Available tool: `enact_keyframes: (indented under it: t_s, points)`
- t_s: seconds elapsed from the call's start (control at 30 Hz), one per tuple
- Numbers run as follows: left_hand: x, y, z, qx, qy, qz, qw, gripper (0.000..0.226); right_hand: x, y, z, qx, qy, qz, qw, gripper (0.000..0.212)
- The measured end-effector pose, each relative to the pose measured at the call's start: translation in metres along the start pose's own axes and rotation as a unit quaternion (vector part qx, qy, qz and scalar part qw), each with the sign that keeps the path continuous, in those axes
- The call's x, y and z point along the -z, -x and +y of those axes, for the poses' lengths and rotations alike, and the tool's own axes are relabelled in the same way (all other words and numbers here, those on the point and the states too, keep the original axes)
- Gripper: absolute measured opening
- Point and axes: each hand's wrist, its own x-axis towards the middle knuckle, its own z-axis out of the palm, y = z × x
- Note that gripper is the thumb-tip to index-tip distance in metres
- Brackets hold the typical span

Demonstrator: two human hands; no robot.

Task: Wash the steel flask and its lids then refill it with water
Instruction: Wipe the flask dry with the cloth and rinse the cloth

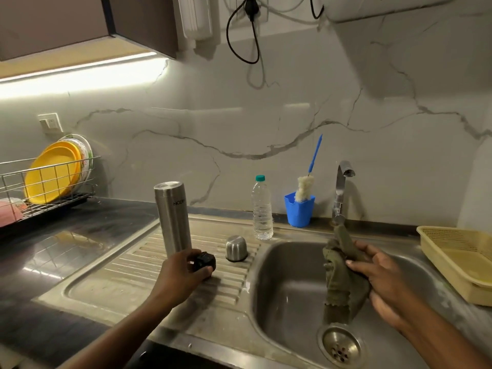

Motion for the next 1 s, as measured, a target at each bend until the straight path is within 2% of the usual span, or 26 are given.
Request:
enact_keyframes:
  t_s: [0.17,0.3,0.37,0.47,0.53,0.6,0.7,0.77,0.87,1.0]
  points:
    - [-0.002,-0.001,-0.006,0.000,-0.024,-0.018,1.000,0.050,0.004,-0.004,0.002,0.017,0.031,-0.009,0.999,0.041]
    - [-0.001,0.000,-0.002,-0.010,-0.054,-0.027,0.998,0.071,0.004,-0.007,0.005,0.015,0.035,-0.010,0.999,0.043]
    - [0.000,0.001,0.007,-0.064,-0.072,-0.020,0.995,0.076,0.003,-0.007,0.006,0.018,0.034,-0.009,0.999,0.042]
    - [-0.006,-0.010,0.034,-0.165,-0.120,-0.021,0.979,0.069,0.002,-0.006,0.005,0.019,0.042,0.002,0.999,0.033]
    - [-0.018,-0.025,0.052,-0.191,-0.159,-0.042,0.968,0.067,0.001,-0.006,0.005,0.014,0.030,0.014,0.999,0.026]
    - [-0.034,-0.043,0.065,-0.181,-0.193,-0.078,0.961,0.062,0.001,-0.008,0.006,0.008,0.021,0.022,1.000,0.025]
    - [-0.056,-0.067,0.077,-0.119,-0.269,-0.140,0.945,0.038,0.004,-0.010,0.008,0.012,0.020,0.029,0.999,0.025]
    - [-0.066,-0.078,0.077,-0.083,-0.310,-0.162,0.933,0.030,0.007,-0.011,0.010,0.019,0.034,0.032,0.999,0.025]
    - [-0.075,-0.087,0.073,-0.071,-0.316,-0.159,0.933,0.023,0.011,-0.015,0.010,0.032,0.039,0.046,0.998,0.026]
    - [-0.080,-0.088,0.074,-0.108,-0.272,-0.116,0.949,0.033,0.014,-0.019,0.011,0.035,0.039,0.059,0.997,0.028]
